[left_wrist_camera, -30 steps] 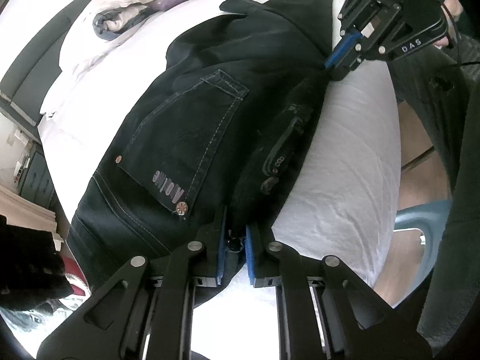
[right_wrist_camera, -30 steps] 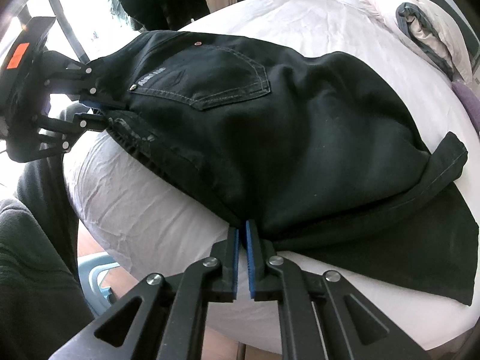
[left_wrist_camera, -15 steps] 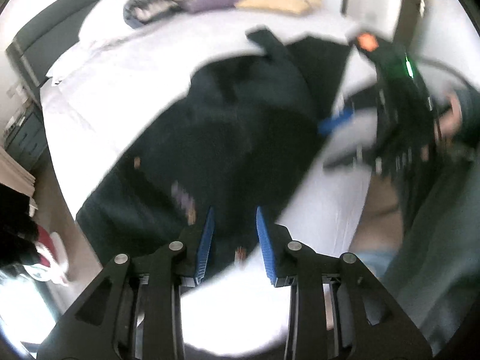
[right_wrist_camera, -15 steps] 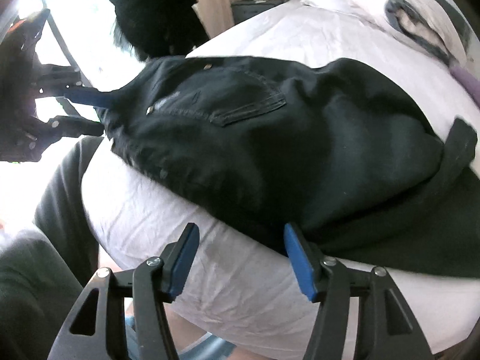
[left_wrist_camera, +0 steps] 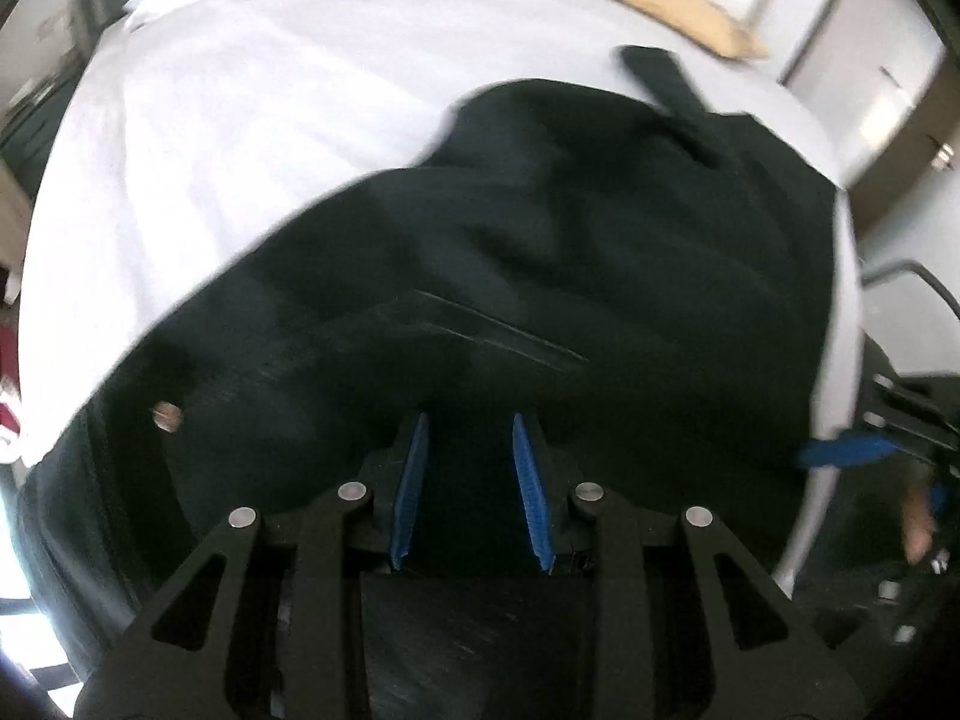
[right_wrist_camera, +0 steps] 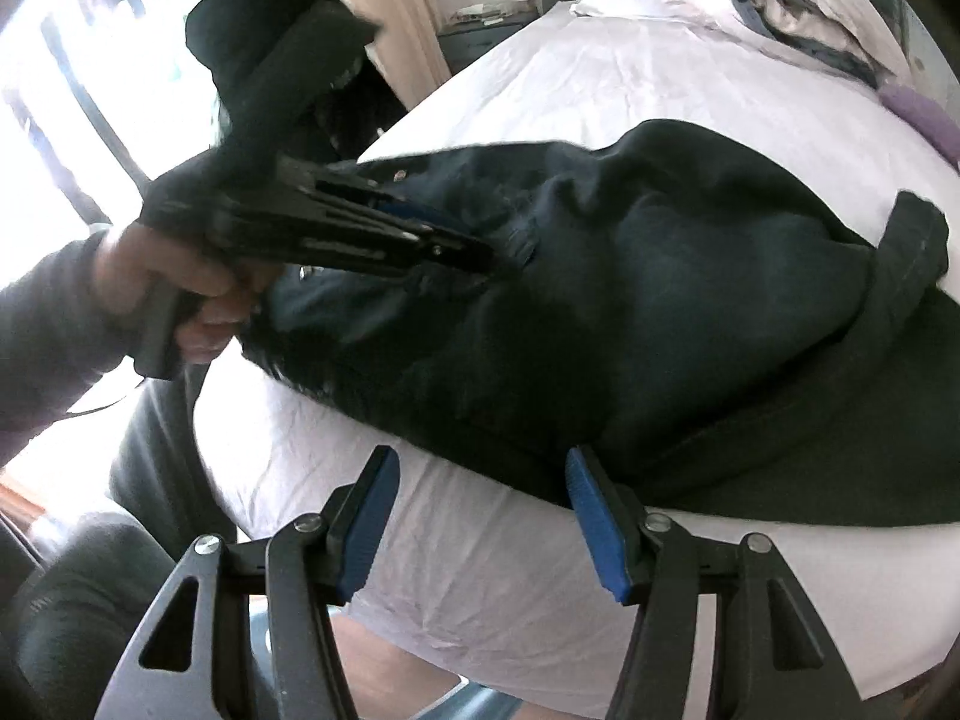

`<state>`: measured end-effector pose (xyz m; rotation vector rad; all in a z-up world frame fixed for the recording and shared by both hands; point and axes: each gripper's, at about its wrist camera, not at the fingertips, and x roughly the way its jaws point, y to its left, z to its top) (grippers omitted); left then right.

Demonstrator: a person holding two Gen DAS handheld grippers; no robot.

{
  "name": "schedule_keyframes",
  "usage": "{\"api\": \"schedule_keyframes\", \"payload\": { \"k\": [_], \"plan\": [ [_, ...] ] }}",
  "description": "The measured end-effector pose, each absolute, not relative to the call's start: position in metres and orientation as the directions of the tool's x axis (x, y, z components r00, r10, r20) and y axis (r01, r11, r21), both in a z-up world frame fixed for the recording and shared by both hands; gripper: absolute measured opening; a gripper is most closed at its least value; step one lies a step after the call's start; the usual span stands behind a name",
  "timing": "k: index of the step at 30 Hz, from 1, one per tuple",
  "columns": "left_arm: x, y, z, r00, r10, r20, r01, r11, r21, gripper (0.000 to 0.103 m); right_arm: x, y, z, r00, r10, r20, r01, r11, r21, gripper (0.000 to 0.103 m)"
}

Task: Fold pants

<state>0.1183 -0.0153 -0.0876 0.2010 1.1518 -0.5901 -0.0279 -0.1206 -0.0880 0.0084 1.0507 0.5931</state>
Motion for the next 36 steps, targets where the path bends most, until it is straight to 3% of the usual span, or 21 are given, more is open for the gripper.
{"api": "schedule_keyframes", "payload": {
  "k": [6, 10, 12, 14, 17, 18, 19, 23, 28, 31, 36],
  "plan": [
    [0.141, -0.008, -0.094, 0.283, -0.326, -0.902, 0.482, 0.861, -0.16, 0.028, 0.02, -0.161, -0.04, 0.46, 0.552, -0.695, -0.367, 0.831, 0.417, 0.061],
    [0.143, -0.029, -0.083, 0.352, -0.212, -0.912, 0.506, 0.863, -0.005, 0.028, 0.072, -0.167, -0.037, 0.442, 0.584, -0.681, -0.34, 0.812, 0.475, 0.055],
    [0.146, -0.037, -0.078, 0.374, -0.218, -0.902, 0.513, 0.858, 0.005, 0.028, 0.104, -0.162, -0.052, 0.387, 0.635, -0.668, -0.313, 0.772, 0.553, 0.052],
    [0.156, -0.033, -0.087, 0.348, -0.242, -0.906, 0.481, 0.875, -0.049, 0.028, 0.126, -0.157, -0.071, 0.351, 0.652, -0.672, -0.278, 0.758, 0.59, 0.052],
    [0.169, -0.019, -0.103, 0.344, -0.297, -0.891, 0.44, 0.889, -0.126, 0.03, 0.161, -0.144, -0.106, 0.33, 0.542, -0.773, -0.212, 0.84, 0.499, 0.05],
    [0.173, -0.016, -0.104, 0.352, -0.297, -0.888, 0.429, 0.894, -0.129, 0.03, 0.174, -0.146, -0.12, 0.336, 0.472, -0.815, -0.16, 0.881, 0.445, 0.04],
    [0.175, -0.015, -0.103, 0.362, -0.285, -0.888, 0.423, 0.899, -0.116, 0.03, 0.182, -0.151, -0.125, 0.352, 0.462, -0.814, -0.131, 0.886, 0.446, 0.036],
    [0.186, -0.016, -0.097, 0.422, -0.189, -0.887, 0.351, 0.936, -0.033, 0.03, 0.195, -0.179, -0.118, 0.463, 0.366, -0.807, 0.02, 0.906, 0.423, 0.041],
    [0.162, -0.032, -0.066, 0.399, -0.369, -0.839, 0.401, 0.893, -0.202, 0.03, 0.139, -0.225, -0.068, 0.597, 0.442, -0.67, -0.049, 0.853, 0.519, 0.057],
    [0.153, -0.055, -0.073, 0.333, -0.457, -0.825, 0.435, 0.851, -0.295, 0.03, 0.112, -0.294, -0.062, 0.664, 0.454, -0.594, 0.012, 0.788, 0.615, 0.057],
    [0.172, -0.052, -0.11, 0.259, -0.468, -0.845, 0.37, 0.856, -0.361, 0.03, 0.109, -0.393, -0.091, 0.683, 0.465, -0.563, 0.162, 0.656, 0.738, 0.057]
  ]
}}
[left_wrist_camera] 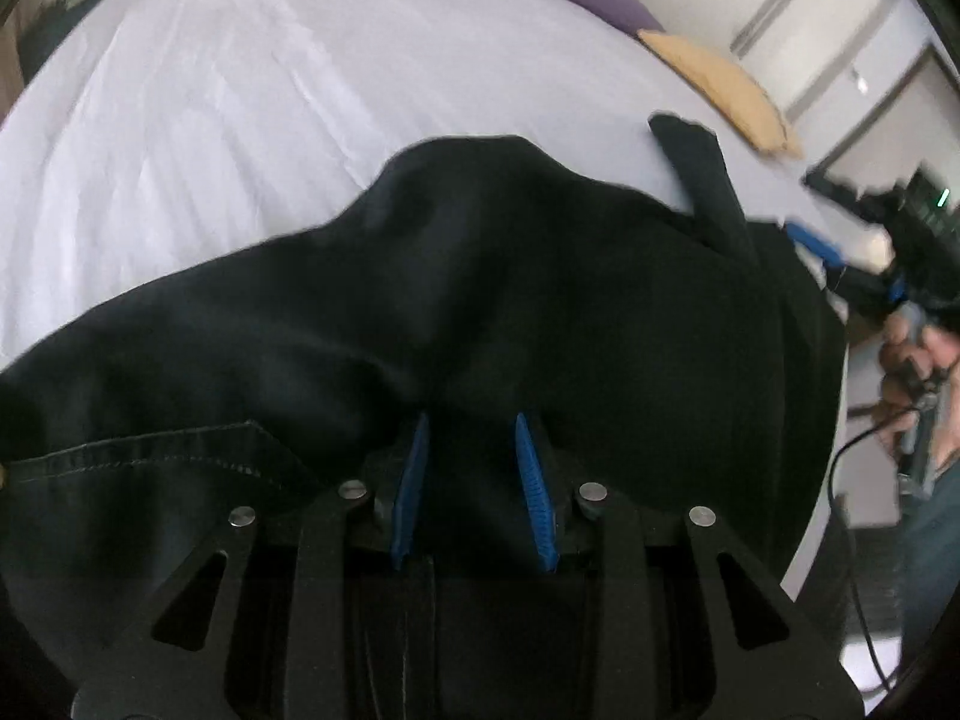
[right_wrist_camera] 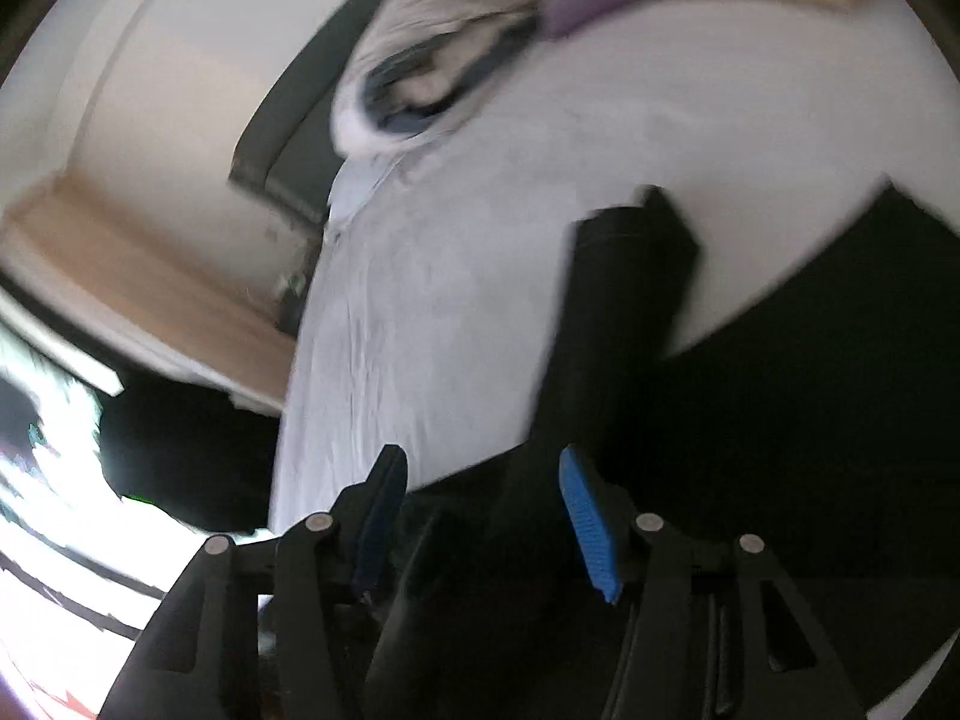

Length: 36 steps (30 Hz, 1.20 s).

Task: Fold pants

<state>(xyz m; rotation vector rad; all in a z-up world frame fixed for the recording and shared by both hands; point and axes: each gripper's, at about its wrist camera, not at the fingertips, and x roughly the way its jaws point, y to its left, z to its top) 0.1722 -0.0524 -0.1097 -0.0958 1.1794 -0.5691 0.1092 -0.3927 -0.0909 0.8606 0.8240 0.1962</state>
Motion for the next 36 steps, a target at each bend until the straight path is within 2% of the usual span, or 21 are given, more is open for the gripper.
{"api": "schedule_keyframes", "payload": {
  "k": [7, 11, 14, 17, 19, 21, 23, 26, 29, 34, 36],
  "plan": [
    [0.173, -0.052, -0.112, 0.254, -0.44, -0.861, 0.39, 0.862, -0.325, 0.03, 0.147, -0.446, -0.14, 0.728, 0.486, -0.484, 0.254, 0.465, 0.848, 0.054],
    [0.172, -0.052, -0.117, 0.254, -0.448, -0.857, 0.386, 0.86, -0.335, 0.03, 0.172, -0.451, -0.153, 0.715, 0.484, -0.504, 0.281, 0.462, 0.841, 0.049],
    [0.178, -0.066, -0.119, 0.255, -0.449, -0.856, 0.386, 0.859, -0.336, 0.03, 0.18, -0.458, -0.164, 0.717, 0.488, -0.498, 0.298, 0.431, 0.852, 0.037],
    [0.172, -0.06, -0.116, 0.258, -0.45, -0.855, 0.389, 0.858, -0.335, 0.03, 0.189, -0.457, -0.168, 0.7, 0.506, -0.503, 0.294, 0.438, 0.85, 0.032],
    [0.171, -0.06, -0.116, 0.259, -0.452, -0.853, 0.39, 0.858, -0.336, 0.03, 0.19, -0.458, -0.171, 0.702, 0.513, -0.495, 0.29, 0.429, 0.856, 0.022],
    [0.17, -0.061, -0.117, 0.261, -0.451, -0.853, 0.39, 0.858, -0.334, 0.03, 0.191, -0.458, -0.169, 0.704, 0.517, -0.486, 0.281, 0.426, 0.86, 0.008],
    [0.17, -0.061, -0.117, 0.261, -0.451, -0.854, 0.39, 0.858, -0.334, 0.03, 0.19, -0.457, -0.164, 0.706, 0.498, -0.504, 0.278, 0.459, 0.844, 0.005],
    [0.169, -0.062, -0.117, 0.262, -0.448, -0.855, 0.389, 0.86, -0.331, 0.03, 0.182, -0.456, -0.142, 0.731, 0.439, -0.522, 0.256, 0.533, 0.807, 0.004],
    [0.168, -0.064, -0.117, 0.264, -0.441, -0.857, 0.388, 0.863, -0.324, 0.03, 0.149, -0.465, -0.117, 0.792, 0.381, -0.477, 0.229, 0.538, 0.811, 0.004],
    [0.164, -0.071, -0.113, 0.281, -0.408, -0.869, 0.379, 0.879, -0.29, 0.03, 0.058, -0.498, -0.091, 0.886, 0.199, -0.419, 0.267, 0.521, 0.811, 0.004],
    [0.163, -0.074, -0.111, 0.291, -0.394, -0.872, 0.366, 0.888, -0.279, 0.03, 0.016, -0.514, -0.092, 0.897, 0.111, -0.428, 0.321, 0.503, 0.803, 0.004]
  ]
}}
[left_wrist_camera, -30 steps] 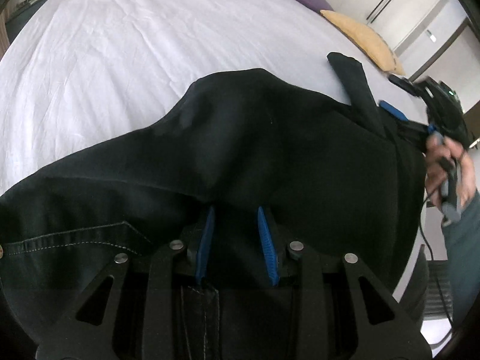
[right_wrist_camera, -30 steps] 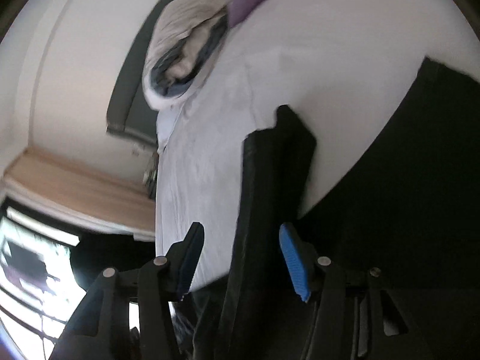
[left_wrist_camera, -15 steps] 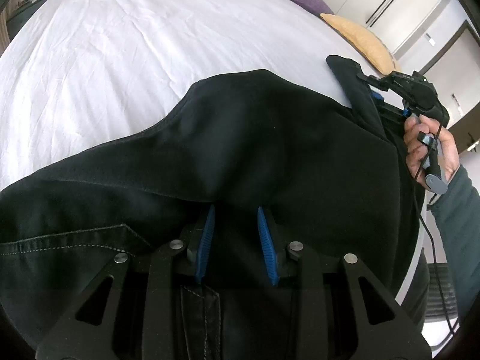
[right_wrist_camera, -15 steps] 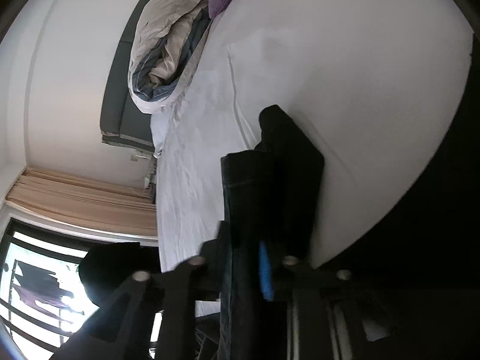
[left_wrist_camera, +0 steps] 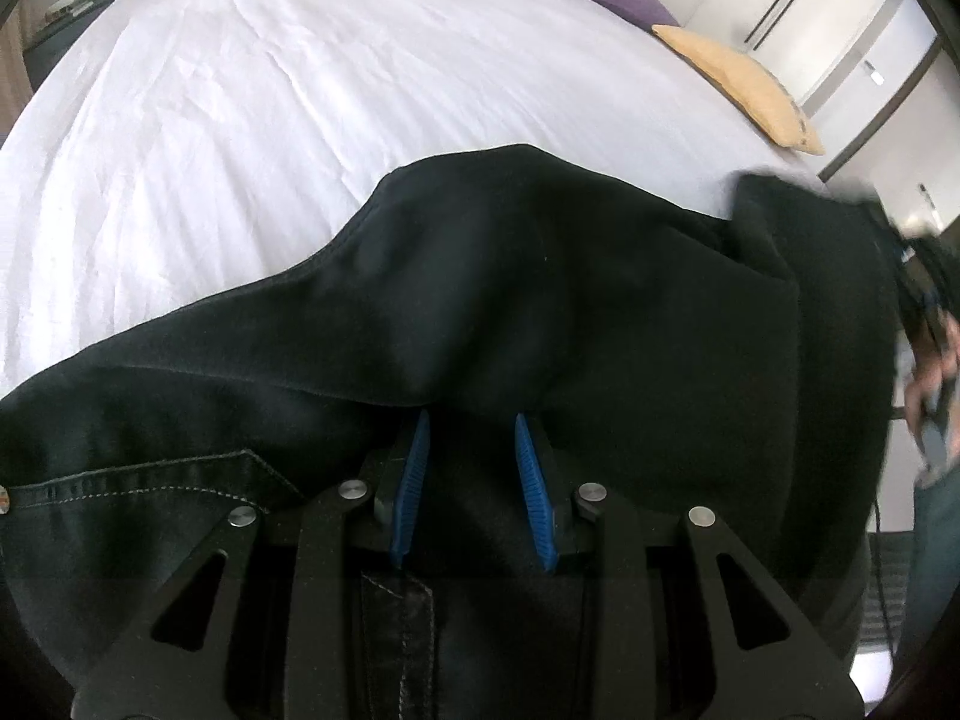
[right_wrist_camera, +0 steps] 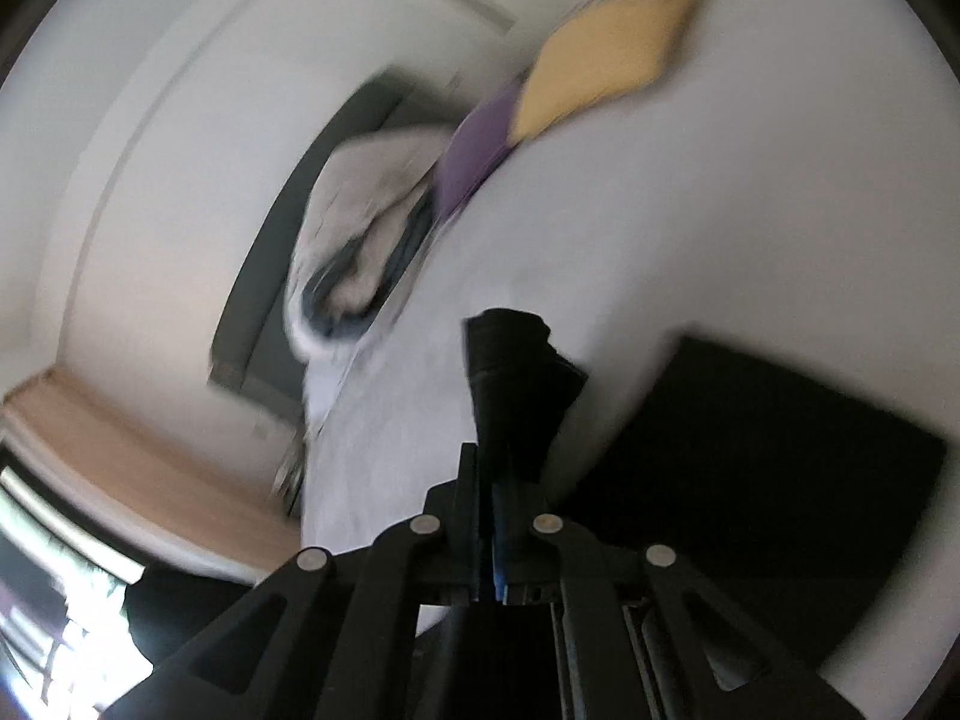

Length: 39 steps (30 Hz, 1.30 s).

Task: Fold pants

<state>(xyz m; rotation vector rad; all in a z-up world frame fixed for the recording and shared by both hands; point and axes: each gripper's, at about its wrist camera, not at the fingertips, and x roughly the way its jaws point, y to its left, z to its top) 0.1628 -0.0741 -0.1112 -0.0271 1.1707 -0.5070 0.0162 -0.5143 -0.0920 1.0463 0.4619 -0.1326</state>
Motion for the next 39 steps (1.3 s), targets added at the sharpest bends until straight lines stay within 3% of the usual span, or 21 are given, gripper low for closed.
{"api": "schedule_keyframes", "payload": {
  "k": [5, 9, 15, 35, 37, 39],
  "plan": [
    [0.159, -0.084, -0.108, 0.318, -0.363, -0.876, 0.344, 0.905, -0.25, 0.031, -0.056, -0.544, -0.15, 0.847, 0.016, -0.532, 0.495, 0.342, 0.799, 0.004],
    [0.157, -0.095, -0.103, 0.304, -0.384, -0.872, 0.352, 0.896, -0.272, 0.054, -0.063, -0.544, -0.164, 0.84, 0.002, -0.542, 0.509, 0.341, 0.79, 0.004],
    [0.15, -0.111, -0.097, 0.33, -0.371, -0.868, 0.341, 0.904, -0.257, 0.066, -0.067, -0.549, -0.163, 0.848, -0.046, -0.528, 0.512, 0.326, 0.794, 0.004],
    [0.153, -0.078, -0.095, 0.41, -0.402, -0.819, 0.248, 0.913, -0.324, 0.072, -0.071, -0.553, -0.17, 0.824, -0.093, -0.559, 0.562, 0.266, 0.783, 0.001],
    [0.153, -0.077, -0.099, 0.418, -0.405, -0.814, 0.258, 0.911, -0.321, 0.072, -0.073, -0.554, -0.166, 0.815, -0.078, -0.574, 0.571, 0.277, 0.773, 0.003],
    [0.152, -0.077, -0.101, 0.424, -0.413, -0.806, 0.261, 0.908, -0.328, 0.073, -0.08, -0.556, -0.153, 0.79, -0.104, -0.604, 0.607, 0.273, 0.746, 0.015]
  ]
}}
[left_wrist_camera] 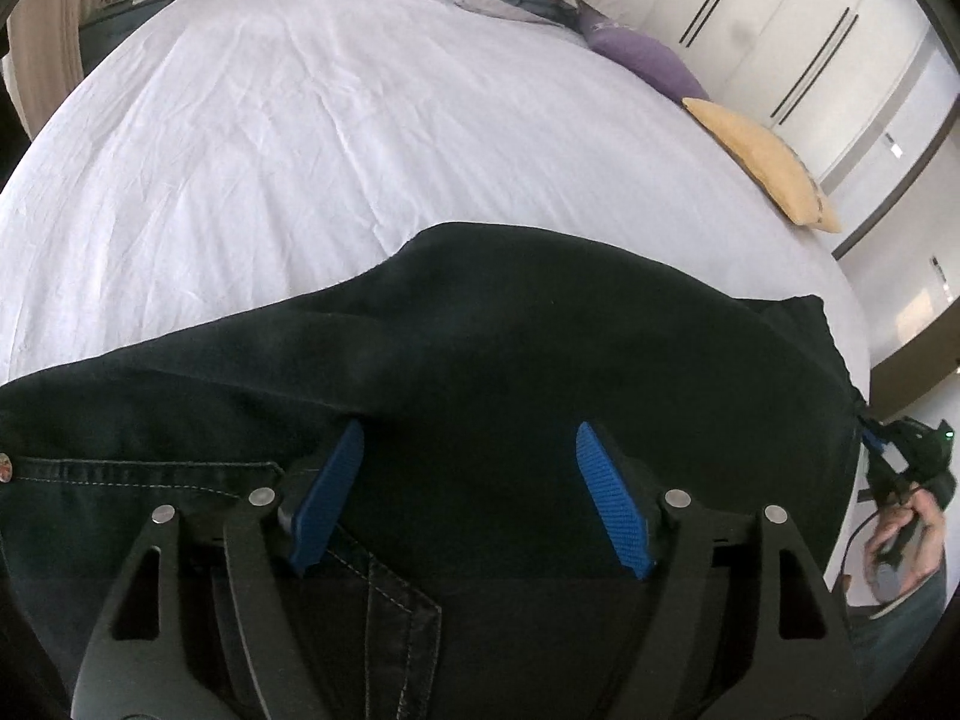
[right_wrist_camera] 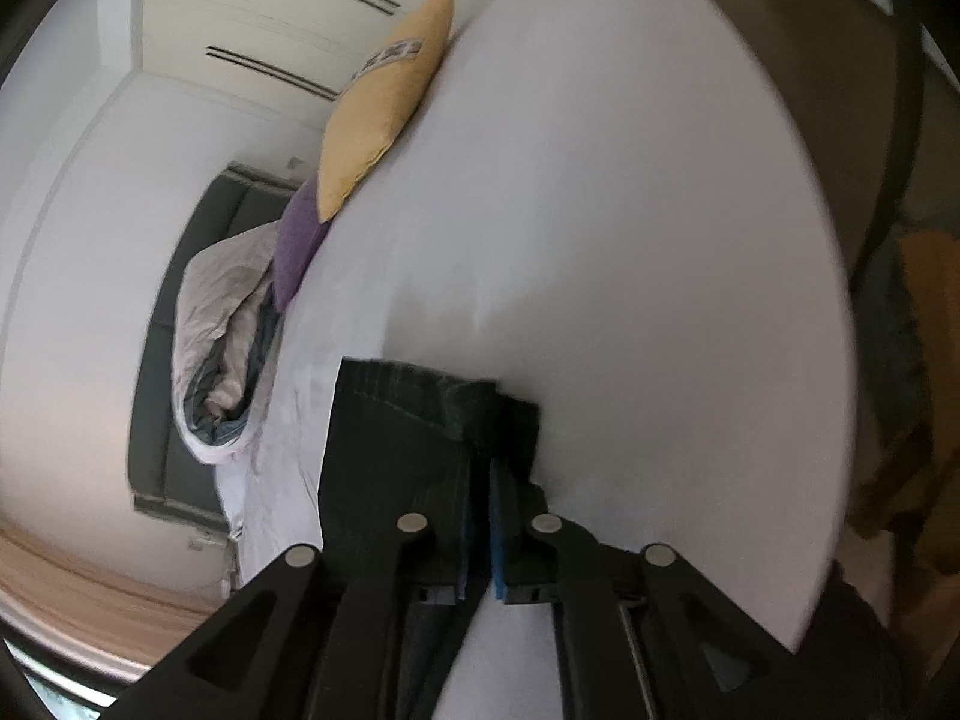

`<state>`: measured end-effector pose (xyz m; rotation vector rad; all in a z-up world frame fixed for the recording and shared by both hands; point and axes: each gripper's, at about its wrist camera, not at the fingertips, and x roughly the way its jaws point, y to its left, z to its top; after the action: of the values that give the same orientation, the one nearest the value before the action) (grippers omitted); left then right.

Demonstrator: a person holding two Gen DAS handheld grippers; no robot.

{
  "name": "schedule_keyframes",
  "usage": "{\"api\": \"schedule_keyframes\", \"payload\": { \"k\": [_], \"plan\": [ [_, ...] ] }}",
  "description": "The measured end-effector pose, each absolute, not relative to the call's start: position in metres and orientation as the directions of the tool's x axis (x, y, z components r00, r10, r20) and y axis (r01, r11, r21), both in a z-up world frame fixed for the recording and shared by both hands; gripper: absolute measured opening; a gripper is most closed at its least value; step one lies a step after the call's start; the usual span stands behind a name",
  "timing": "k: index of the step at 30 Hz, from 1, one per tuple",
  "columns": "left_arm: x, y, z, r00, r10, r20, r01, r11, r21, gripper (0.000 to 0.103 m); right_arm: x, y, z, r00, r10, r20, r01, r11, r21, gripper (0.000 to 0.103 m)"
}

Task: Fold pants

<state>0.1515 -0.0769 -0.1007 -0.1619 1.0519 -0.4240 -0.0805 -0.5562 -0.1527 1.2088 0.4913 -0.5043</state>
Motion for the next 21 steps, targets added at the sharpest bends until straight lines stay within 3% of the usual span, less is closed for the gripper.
{"api": "schedule_keyframes", "payload": {
  "k": [2, 4, 7, 9, 13, 18, 21],
  "plan": [
    [0.149, -0.075, -0.102, 0.43, -0.42, -0.799, 0.259, 0.905, -0.337, 0.073, -0.088, -0.553, -0.124, 0.699, -0.223, -0.679, 0.711, 0.314, 0.629, 0.021],
    [0.146, -0.074, -0.104, 0.439, -0.426, -0.791, 0.258, 0.903, -0.343, 0.075, -0.077, -0.543, -0.093, 0.735, -0.21, -0.645, 0.662, 0.429, 0.615, 0.02],
    [0.144, -0.078, -0.105, 0.447, -0.422, -0.789, 0.26, 0.905, -0.336, 0.077, -0.011, -0.496, -0.055, 0.749, 0.019, -0.662, 0.466, 0.695, 0.547, 0.02],
    [0.142, -0.078, -0.106, 0.45, -0.421, -0.787, 0.262, 0.905, -0.335, 0.077, 0.046, -0.435, -0.046, 0.657, 0.24, -0.715, 0.235, 0.836, 0.496, 0.02],
    [0.141, -0.073, -0.107, 0.453, -0.445, -0.773, 0.256, 0.895, -0.365, 0.077, 0.114, -0.366, -0.058, 0.479, 0.386, -0.788, 0.005, 0.897, 0.443, 0.02],
    [0.142, -0.069, -0.108, 0.452, -0.469, -0.759, 0.252, 0.883, -0.396, 0.078, 0.167, -0.367, -0.118, 0.28, 0.456, -0.845, 0.062, 0.869, 0.49, 0.018],
    [0.141, -0.07, -0.109, 0.454, -0.468, -0.758, 0.257, 0.883, -0.392, 0.079, 0.18, -0.397, -0.136, 0.358, 0.294, -0.886, 0.172, 0.912, 0.372, 0.012]
  ]
}}
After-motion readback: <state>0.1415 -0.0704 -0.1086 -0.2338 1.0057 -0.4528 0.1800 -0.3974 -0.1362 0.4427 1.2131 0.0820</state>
